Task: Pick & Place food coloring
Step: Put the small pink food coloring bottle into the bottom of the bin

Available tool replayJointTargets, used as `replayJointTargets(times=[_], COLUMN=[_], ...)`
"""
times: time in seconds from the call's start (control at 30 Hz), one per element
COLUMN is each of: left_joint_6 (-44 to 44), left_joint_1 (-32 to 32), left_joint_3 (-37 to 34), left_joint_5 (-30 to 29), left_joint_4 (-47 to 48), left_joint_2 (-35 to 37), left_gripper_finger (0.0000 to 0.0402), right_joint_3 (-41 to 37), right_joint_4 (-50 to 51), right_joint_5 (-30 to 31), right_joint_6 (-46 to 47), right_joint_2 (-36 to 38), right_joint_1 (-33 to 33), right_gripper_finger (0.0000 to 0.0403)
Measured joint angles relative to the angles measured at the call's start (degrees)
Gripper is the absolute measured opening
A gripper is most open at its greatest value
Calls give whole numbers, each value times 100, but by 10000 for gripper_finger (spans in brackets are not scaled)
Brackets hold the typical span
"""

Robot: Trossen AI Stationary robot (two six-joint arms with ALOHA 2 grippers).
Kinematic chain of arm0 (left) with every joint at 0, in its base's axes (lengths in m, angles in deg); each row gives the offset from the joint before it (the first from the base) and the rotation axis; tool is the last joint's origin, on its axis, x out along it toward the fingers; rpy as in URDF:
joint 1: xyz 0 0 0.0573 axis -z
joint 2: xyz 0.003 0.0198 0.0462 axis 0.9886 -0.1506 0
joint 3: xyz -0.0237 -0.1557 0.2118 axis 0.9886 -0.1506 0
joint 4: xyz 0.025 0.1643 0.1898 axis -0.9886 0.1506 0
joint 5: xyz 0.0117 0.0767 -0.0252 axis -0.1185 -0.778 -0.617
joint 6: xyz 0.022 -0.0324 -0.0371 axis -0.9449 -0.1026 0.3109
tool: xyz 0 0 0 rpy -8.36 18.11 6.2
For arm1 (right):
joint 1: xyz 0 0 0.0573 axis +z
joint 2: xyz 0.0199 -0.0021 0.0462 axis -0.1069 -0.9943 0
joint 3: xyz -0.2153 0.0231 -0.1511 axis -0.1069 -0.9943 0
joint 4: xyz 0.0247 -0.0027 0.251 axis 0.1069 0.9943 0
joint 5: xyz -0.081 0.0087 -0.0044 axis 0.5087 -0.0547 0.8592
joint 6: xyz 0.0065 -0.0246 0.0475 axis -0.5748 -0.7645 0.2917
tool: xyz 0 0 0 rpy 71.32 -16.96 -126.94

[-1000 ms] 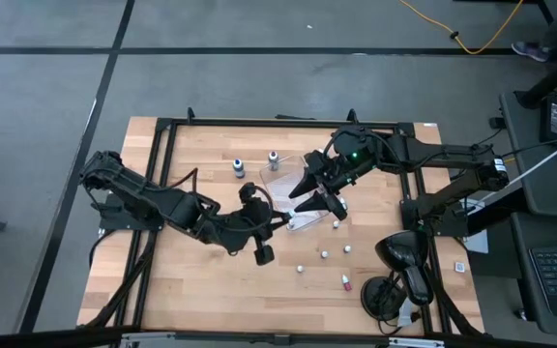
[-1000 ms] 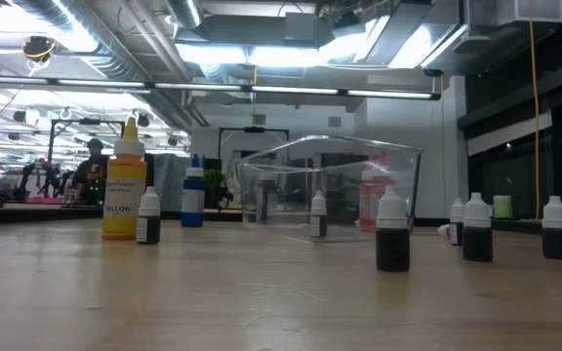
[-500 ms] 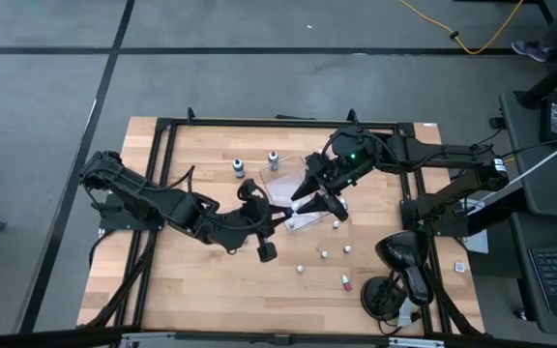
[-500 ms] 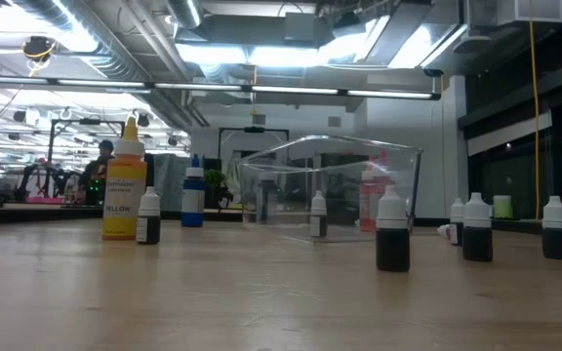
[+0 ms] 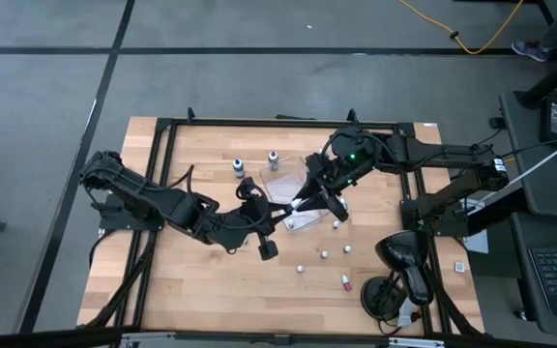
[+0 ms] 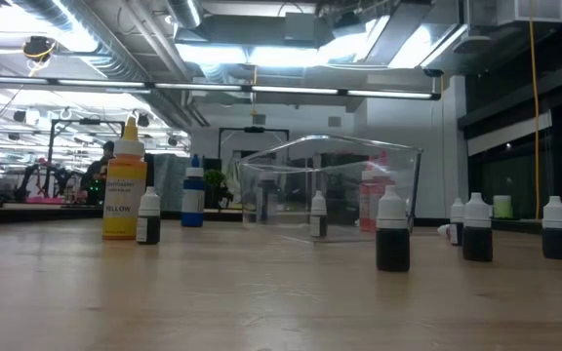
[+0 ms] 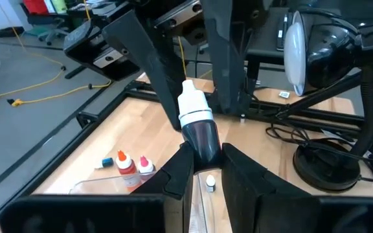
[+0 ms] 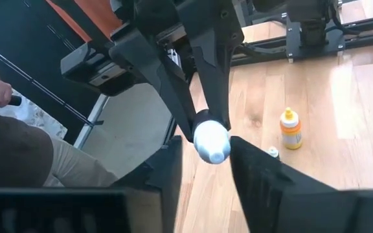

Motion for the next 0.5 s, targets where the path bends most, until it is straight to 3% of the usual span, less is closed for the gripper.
replayJointTargets(times=[0.2, 0.5], left_joint_6=[1, -35], left_joint_1=[2, -19], left_joint_3=[0, 0], left_joint_5=[-1, 37], left_joint_4=[4, 14], left_joint_2=[0, 0], left_gripper_finger=[57, 61], right_joint_3=[0, 0], right_joint_4=[0, 11], right_joint_5=[15, 39], right_joint_6=[-100, -100], right_joint_2=[0, 0], right_joint_1=[0, 2], right_gripper_finger=[85, 66])
